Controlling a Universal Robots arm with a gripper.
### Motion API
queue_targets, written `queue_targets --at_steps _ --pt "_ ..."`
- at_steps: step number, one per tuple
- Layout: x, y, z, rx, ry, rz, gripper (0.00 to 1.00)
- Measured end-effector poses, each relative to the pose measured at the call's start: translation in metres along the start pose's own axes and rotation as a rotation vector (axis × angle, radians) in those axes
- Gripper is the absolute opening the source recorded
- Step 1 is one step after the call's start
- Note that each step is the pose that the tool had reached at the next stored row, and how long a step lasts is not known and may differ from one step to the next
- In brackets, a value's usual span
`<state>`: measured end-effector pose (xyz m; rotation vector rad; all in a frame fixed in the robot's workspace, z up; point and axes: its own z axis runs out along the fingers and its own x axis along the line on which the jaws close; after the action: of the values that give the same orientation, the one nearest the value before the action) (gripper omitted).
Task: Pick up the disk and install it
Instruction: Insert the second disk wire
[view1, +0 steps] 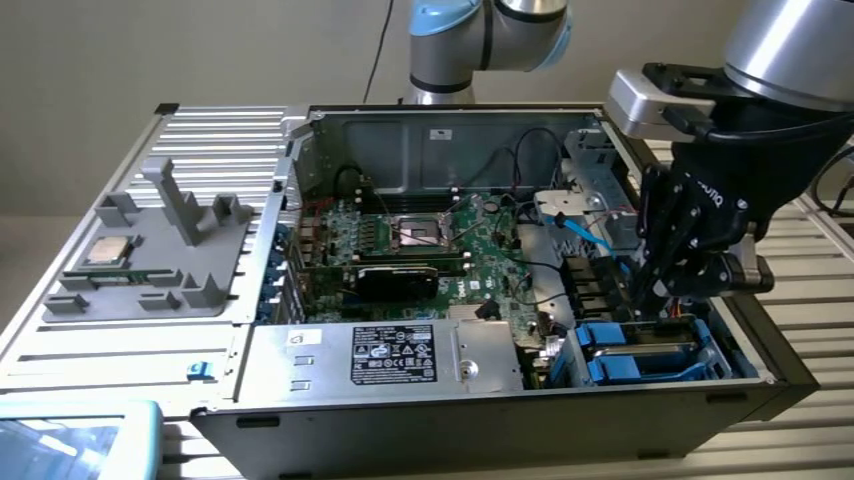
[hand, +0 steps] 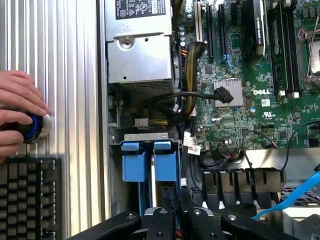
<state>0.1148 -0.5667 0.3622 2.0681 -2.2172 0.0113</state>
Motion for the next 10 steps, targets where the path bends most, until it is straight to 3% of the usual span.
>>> queue_targets --at_steps 1,5,10 --pt "0.001 0.0005 0.0005 0.0013 -0.0013 0.0 0.16" --pt "0.001 0.0013 0.0046 0.0161 -0.0048 0.0 0.16" --pt "0.002 0.0008 0.011 0.0237 -0.0092 -0.001 0.16"
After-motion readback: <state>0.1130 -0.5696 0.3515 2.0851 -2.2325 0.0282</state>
